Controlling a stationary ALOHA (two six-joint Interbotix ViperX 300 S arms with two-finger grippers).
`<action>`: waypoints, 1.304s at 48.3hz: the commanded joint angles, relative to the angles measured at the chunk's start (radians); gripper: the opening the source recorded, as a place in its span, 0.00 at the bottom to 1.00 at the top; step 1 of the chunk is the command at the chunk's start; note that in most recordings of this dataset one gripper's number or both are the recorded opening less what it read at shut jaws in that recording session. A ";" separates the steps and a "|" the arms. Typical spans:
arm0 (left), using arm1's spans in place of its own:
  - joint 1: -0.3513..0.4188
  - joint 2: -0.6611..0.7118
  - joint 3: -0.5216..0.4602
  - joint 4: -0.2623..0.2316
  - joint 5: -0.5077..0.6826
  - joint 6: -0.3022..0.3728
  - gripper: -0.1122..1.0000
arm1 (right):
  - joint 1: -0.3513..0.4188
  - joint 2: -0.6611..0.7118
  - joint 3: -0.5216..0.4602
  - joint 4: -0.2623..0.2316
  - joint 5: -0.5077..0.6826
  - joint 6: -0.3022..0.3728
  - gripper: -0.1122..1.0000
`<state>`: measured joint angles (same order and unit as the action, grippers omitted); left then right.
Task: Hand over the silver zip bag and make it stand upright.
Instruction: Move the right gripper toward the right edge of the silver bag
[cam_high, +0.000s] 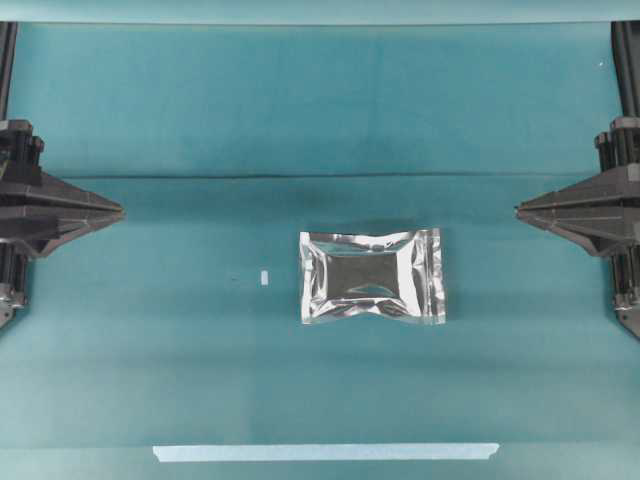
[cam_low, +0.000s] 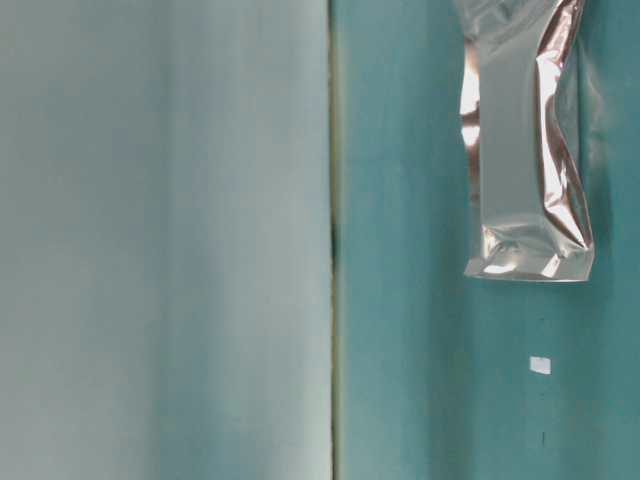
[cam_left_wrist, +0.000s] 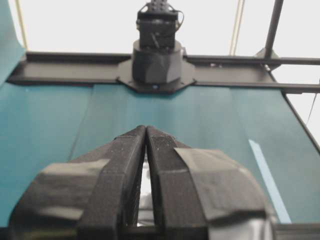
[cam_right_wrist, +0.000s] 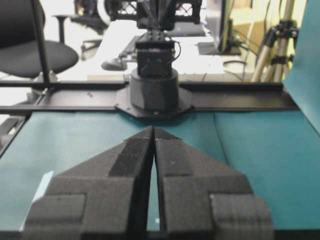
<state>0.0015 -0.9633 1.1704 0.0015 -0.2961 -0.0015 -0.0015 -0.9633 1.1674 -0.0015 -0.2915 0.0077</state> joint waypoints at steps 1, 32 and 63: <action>0.000 0.005 -0.021 0.006 0.000 0.009 0.23 | 0.002 0.015 -0.006 0.015 -0.002 0.023 0.18; -0.005 0.130 -0.117 0.006 0.035 0.044 0.09 | -0.060 0.252 0.020 0.781 0.238 0.400 0.10; -0.009 0.141 -0.117 0.006 0.074 0.035 0.09 | -0.037 0.466 0.067 0.904 0.199 0.592 0.18</action>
<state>-0.0015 -0.8253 1.0815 0.0061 -0.2178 0.0337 -0.0445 -0.5123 1.2456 0.8882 -0.0890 0.5844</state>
